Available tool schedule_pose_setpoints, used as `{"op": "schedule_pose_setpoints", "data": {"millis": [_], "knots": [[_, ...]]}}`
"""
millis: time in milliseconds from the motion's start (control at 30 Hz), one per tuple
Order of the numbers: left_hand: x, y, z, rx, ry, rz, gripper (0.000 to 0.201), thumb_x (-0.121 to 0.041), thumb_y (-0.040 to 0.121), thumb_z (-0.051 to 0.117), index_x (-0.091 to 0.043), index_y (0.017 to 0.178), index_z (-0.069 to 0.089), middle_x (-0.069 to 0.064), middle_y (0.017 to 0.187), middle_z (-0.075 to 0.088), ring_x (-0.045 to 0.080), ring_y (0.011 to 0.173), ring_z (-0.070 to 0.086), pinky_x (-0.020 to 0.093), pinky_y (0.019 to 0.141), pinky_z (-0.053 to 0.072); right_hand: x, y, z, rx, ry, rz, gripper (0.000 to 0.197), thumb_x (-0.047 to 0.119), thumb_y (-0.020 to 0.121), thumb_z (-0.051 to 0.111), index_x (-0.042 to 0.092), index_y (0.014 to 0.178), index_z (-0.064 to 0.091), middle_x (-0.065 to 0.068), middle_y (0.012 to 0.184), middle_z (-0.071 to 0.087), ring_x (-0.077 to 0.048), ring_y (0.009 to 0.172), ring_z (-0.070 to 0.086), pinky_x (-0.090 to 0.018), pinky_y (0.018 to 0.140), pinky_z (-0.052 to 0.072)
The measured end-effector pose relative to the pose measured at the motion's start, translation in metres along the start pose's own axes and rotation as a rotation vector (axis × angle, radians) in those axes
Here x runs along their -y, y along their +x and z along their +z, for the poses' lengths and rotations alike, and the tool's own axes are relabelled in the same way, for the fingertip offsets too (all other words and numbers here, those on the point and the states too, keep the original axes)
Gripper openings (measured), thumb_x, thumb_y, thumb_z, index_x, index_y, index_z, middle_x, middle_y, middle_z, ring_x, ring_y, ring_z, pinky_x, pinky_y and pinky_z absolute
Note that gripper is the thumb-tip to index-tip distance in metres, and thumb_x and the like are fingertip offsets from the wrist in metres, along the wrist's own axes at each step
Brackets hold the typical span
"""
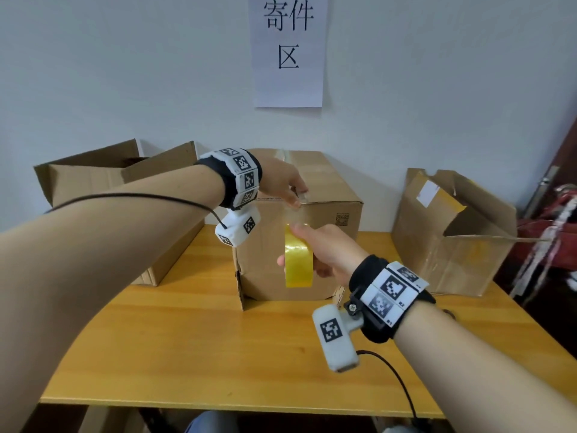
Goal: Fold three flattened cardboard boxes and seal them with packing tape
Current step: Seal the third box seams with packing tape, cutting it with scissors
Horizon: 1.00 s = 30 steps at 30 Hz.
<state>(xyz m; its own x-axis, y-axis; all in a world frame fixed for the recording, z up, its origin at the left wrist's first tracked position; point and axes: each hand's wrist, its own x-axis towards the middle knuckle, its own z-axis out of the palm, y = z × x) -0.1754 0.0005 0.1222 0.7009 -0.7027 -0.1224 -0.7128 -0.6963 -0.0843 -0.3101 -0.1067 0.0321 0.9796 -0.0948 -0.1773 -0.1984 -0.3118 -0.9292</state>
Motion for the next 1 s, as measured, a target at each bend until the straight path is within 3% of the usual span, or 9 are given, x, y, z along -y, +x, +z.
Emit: {"op": "schedule_pose_setpoints", "data": {"millis": [200,367,500,567,667,767,833,933,1000], "knots": [[0.002,0.000,0.001,-0.002,-0.039,0.009,0.059,-0.044,0.098,0.057,-0.016,0.148,0.044,0.001,0.134,0.061,0.009,0.099,0.051,0.026,0.092,0.034,-0.009,0.012,0.004,-0.007,0.074,0.084,0.056,0.050,0.101,0.048,0.002,0.129,0.056,-0.006,0.088,0.079,-0.009,0.038,0.047,-0.028,0.050,0.027],[0.005,0.004,0.008,-0.040,-0.033,-0.048,0.092,-0.054,0.084,0.072,-0.026,0.158,0.024,-0.006,0.152,0.048,0.018,0.138,0.044,0.036,0.115,0.029,-0.009,0.017,0.001,0.027,0.106,0.113,0.048,0.052,0.100,0.049,0.009,0.122,0.056,-0.007,0.089,0.079,-0.018,0.056,0.060,-0.028,0.056,0.031],[0.001,0.009,0.014,-0.120,-0.003,-0.079,0.094,-0.050,0.082,0.076,-0.019,0.157,0.028,-0.004,0.150,0.050,0.018,0.138,0.045,0.034,0.112,0.033,-0.009,0.021,-0.004,0.060,0.138,0.138,0.055,0.055,0.098,0.051,0.009,0.128,0.058,-0.007,0.093,0.079,-0.031,0.097,0.075,-0.035,0.081,0.044],[-0.001,0.010,0.019,-0.142,-0.011,-0.091,0.092,-0.049,0.082,0.077,-0.015,0.155,0.032,-0.002,0.148,0.052,0.020,0.136,0.048,0.035,0.112,0.038,-0.010,0.023,-0.004,0.053,0.153,0.121,0.055,0.057,0.096,0.055,0.012,0.126,0.060,-0.009,0.095,0.079,-0.030,0.096,0.075,-0.039,0.098,0.048],[-0.004,0.013,0.024,-0.186,0.011,-0.113,0.083,-0.048,0.078,0.079,-0.011,0.146,0.045,0.000,0.131,0.063,0.021,0.119,0.058,0.036,0.099,0.048,-0.013,0.028,-0.003,-0.003,0.130,0.094,0.067,0.069,0.082,0.060,0.016,0.122,0.062,-0.011,0.102,0.077,-0.026,0.077,0.074,-0.038,0.088,0.052],[-0.004,0.014,0.027,-0.213,0.034,-0.128,0.065,-0.043,0.078,0.080,-0.010,0.129,0.056,0.000,0.107,0.065,0.017,0.090,0.053,0.029,0.078,0.043,-0.019,0.036,-0.002,-0.056,0.083,0.076,0.087,0.083,0.060,0.057,0.021,0.119,0.065,-0.008,0.102,0.078,-0.026,0.086,0.075,-0.043,0.088,0.052],[-0.004,0.013,0.030,-0.229,0.044,-0.131,0.060,-0.042,0.077,0.081,-0.014,0.124,0.058,0.002,0.109,0.066,0.017,0.094,0.057,0.029,0.078,0.043,-0.020,0.036,-0.003,-0.070,0.081,0.069,0.081,0.082,0.066,0.055,0.022,0.119,0.066,-0.005,0.101,0.077,-0.026,0.087,0.073,-0.042,0.084,0.047],[-0.007,0.010,0.036,-0.268,0.088,-0.120,0.081,-0.048,0.077,0.078,-0.019,0.145,0.044,0.002,0.129,0.064,0.026,0.119,0.059,0.042,0.095,0.051,-0.020,0.034,-0.004,-0.076,0.089,0.083,0.081,0.081,0.067,0.055,0.023,0.121,0.065,-0.004,0.107,0.074,-0.027,0.094,0.071,-0.045,0.089,0.045],[-0.008,0.007,0.038,-0.273,0.106,-0.124,0.079,-0.048,0.079,0.075,-0.023,0.147,0.042,0.001,0.131,0.063,0.026,0.118,0.059,0.045,0.096,0.052,-0.020,0.033,-0.004,-0.081,0.082,0.079,0.076,0.081,0.068,0.055,0.024,0.117,0.067,-0.003,0.108,0.075,-0.028,0.097,0.071,-0.047,0.095,0.045]]}}
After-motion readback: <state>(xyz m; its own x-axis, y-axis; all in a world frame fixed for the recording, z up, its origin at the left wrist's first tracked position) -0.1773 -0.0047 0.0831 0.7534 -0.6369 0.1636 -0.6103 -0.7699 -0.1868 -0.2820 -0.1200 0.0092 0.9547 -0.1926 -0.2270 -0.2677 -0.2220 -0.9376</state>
